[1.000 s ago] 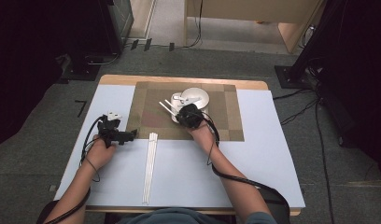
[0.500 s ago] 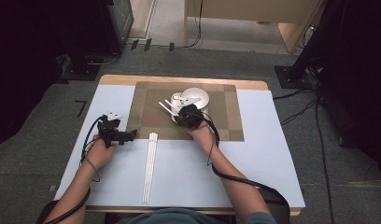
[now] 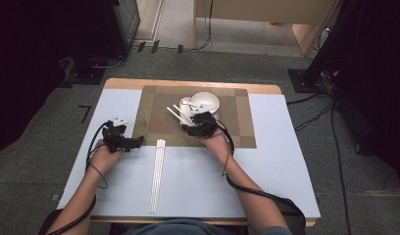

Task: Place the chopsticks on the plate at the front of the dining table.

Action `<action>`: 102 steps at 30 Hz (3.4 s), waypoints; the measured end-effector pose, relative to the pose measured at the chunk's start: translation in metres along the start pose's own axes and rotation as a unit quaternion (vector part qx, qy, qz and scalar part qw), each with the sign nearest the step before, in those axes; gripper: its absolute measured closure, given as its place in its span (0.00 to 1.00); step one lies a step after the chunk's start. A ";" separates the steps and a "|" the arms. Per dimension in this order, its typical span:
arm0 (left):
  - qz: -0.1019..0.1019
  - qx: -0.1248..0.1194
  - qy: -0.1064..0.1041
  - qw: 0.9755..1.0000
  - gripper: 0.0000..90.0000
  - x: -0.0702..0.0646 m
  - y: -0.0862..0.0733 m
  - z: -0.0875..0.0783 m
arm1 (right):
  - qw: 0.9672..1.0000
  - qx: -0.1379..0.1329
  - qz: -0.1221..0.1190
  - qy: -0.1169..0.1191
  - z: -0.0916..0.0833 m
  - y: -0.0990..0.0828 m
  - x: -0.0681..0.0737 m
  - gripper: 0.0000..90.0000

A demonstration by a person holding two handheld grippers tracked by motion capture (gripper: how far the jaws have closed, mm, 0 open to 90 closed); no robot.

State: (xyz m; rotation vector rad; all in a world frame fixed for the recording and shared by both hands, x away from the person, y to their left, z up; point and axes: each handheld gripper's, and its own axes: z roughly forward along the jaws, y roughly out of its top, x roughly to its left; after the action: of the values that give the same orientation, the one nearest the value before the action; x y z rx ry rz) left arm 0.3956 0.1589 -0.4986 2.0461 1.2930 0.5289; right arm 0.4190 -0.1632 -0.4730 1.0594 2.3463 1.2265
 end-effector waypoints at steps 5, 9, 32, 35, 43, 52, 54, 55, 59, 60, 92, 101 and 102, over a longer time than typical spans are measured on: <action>-0.001 0.001 -0.002 1.000 0.00 0.000 0.000 0.000 | 1.000 -0.006 0.010 0.002 -0.005 -0.005 -0.003 0.52; -0.001 0.003 -0.001 1.000 0.00 0.000 0.001 0.000 | 1.000 -0.005 0.009 0.001 -0.008 -0.008 -0.003 0.52; 0.023 -0.012 -0.019 0.999 0.01 -0.010 0.022 0.009 | 1.000 -0.004 0.013 -0.023 -0.027 -0.027 -0.005 0.54; 0.025 -0.015 -0.022 0.999 0.01 -0.011 0.025 0.011 | 1.000 -0.002 0.016 -0.026 -0.030 -0.031 -0.006 0.54; 0.028 -0.020 -0.028 0.999 0.01 -0.013 0.028 0.014 | 0.999 0.011 0.009 -0.031 -0.031 -0.039 -0.004 0.56; 0.028 -0.019 -0.030 0.999 0.01 -0.012 0.027 0.016 | 0.999 0.024 0.003 -0.036 -0.028 -0.041 0.000 0.63; 0.030 -0.022 -0.032 0.999 0.01 -0.013 0.028 0.015 | 0.999 0.025 0.002 -0.036 -0.027 -0.042 0.000 0.64; 0.030 -0.023 -0.032 0.999 0.01 -0.013 0.028 0.015 | 0.999 0.028 0.005 -0.036 -0.026 -0.042 0.001 0.65; 0.031 -0.023 -0.033 0.999 0.01 -0.014 0.028 0.016 | 0.999 0.033 0.006 -0.039 -0.025 -0.043 0.001 0.70; 0.031 -0.023 -0.033 0.999 0.01 -0.014 0.028 0.016 | 0.999 0.034 0.009 -0.041 -0.025 -0.043 0.001 0.72; 0.009 -0.028 -0.028 0.999 0.01 -0.007 0.011 -0.003 | 0.998 0.051 0.020 -0.026 -0.008 -0.028 0.001 0.89; 0.006 -0.031 -0.027 0.999 0.01 -0.006 0.011 -0.003 | 0.998 0.049 0.030 -0.028 -0.007 -0.027 0.003 0.89; 0.007 -0.031 -0.027 0.999 0.01 -0.006 0.011 -0.003 | 0.998 0.049 0.030 -0.029 -0.007 -0.027 0.003 0.89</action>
State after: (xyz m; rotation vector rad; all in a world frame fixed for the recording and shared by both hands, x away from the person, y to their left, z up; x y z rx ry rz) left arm 0.3978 0.1508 -0.4889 2.0055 1.2168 0.5111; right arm 0.3996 -0.1751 -0.4902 1.1896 2.3672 1.0957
